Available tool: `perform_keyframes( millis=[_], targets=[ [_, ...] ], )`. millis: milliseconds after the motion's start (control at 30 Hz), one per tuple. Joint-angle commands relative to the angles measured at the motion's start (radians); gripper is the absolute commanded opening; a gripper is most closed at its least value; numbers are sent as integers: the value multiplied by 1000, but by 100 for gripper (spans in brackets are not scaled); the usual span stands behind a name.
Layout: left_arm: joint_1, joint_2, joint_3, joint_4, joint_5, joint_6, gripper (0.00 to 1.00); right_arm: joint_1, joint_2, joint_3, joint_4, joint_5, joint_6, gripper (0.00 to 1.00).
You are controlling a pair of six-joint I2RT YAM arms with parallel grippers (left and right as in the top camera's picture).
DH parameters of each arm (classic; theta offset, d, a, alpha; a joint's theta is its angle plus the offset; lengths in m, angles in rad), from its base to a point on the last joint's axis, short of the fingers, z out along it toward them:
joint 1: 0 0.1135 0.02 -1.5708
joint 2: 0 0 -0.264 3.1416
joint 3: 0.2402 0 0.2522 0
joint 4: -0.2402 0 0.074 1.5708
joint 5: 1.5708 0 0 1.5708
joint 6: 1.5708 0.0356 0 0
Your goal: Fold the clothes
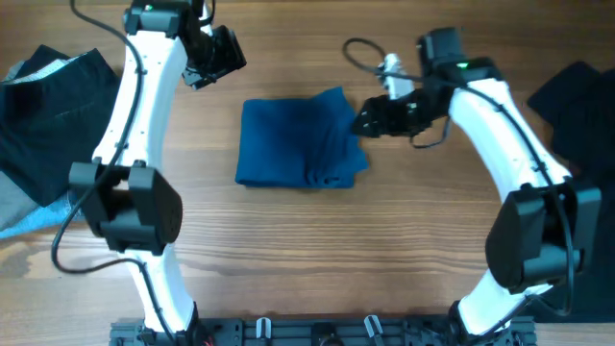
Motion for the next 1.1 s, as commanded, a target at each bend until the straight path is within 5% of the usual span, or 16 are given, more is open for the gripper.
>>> perform_keyframes(
  millis=[0, 533, 900, 1067],
  targets=[
    [-15, 106, 12, 3, 26, 76, 64, 72, 1, -11, 20, -38, 71, 69],
    [-45, 293, 12, -31, 27, 92, 66, 194, 108, -182, 181, 23, 163, 66],
    [-50, 329, -100, -240, 8, 101, 59, 151, 149, -254, 215, 521, 351, 66],
    [-63, 329, -183, -379, 51, 98, 55, 74, 149, -225, 308, 603, 313, 66]
  ],
)
